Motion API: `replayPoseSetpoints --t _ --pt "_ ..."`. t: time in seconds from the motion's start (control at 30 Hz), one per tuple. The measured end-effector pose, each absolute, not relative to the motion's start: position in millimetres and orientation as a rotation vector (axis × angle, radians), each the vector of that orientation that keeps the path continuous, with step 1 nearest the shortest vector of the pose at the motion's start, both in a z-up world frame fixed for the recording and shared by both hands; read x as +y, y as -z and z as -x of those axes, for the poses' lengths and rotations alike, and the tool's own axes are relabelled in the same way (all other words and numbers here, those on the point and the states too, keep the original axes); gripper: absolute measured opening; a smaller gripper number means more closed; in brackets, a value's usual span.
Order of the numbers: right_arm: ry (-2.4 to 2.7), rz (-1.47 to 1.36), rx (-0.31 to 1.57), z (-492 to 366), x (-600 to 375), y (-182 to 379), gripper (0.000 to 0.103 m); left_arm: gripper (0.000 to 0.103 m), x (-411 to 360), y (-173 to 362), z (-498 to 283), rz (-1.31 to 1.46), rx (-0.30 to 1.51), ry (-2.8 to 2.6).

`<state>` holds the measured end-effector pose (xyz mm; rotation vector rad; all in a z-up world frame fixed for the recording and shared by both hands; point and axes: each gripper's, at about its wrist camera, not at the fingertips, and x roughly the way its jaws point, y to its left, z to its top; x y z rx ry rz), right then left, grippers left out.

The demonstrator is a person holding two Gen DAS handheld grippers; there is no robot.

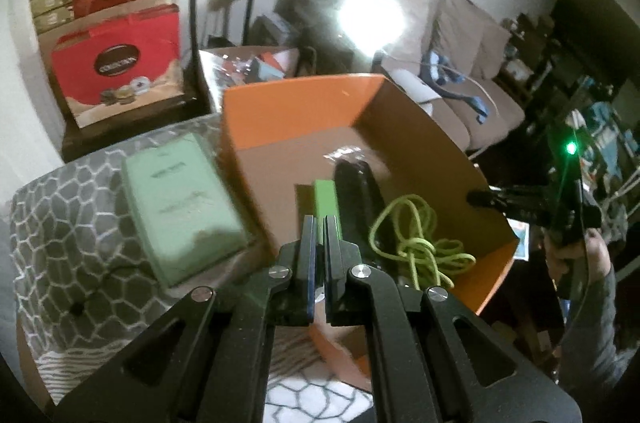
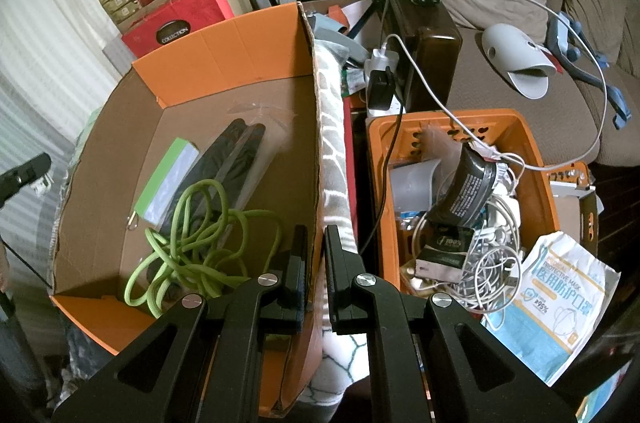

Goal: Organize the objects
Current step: 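Carry the white tag with the left tool into the box and open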

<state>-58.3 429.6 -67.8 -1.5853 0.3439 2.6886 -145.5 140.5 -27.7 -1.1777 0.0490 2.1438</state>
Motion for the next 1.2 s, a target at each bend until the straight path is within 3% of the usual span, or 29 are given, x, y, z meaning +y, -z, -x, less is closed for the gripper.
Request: replayPoseSetpoints --t 0.63,1.0,1.1,1.17,1.2 --pt "-2.688 1.585 0.345 58.6 429.9 67.7 0.007 0.003 206.1 83.9 126.5 1.320 0.261 -2.007" --pt "-2.688 1.585 0.346 58.5 430.2 67.7 0.007 0.005 209.5 88.7 125.0 1.328 0.308 -2.022" --pt "-2.688 1.585 0.346 58.6 430.4 67.7 0.007 0.012 207.8 86.0 125.3 1.322 0.293 -2.025" --pt "-2.688 1.586 0.346 58.5 430.4 67.7 0.007 0.022 205.3 81.2 124.6 1.308 0.275 -2.029" --pt "-2.688 1.586 0.346 58.7 430.4 67.7 0.007 0.034 203.9 77.9 123.4 1.298 0.265 -2.031"
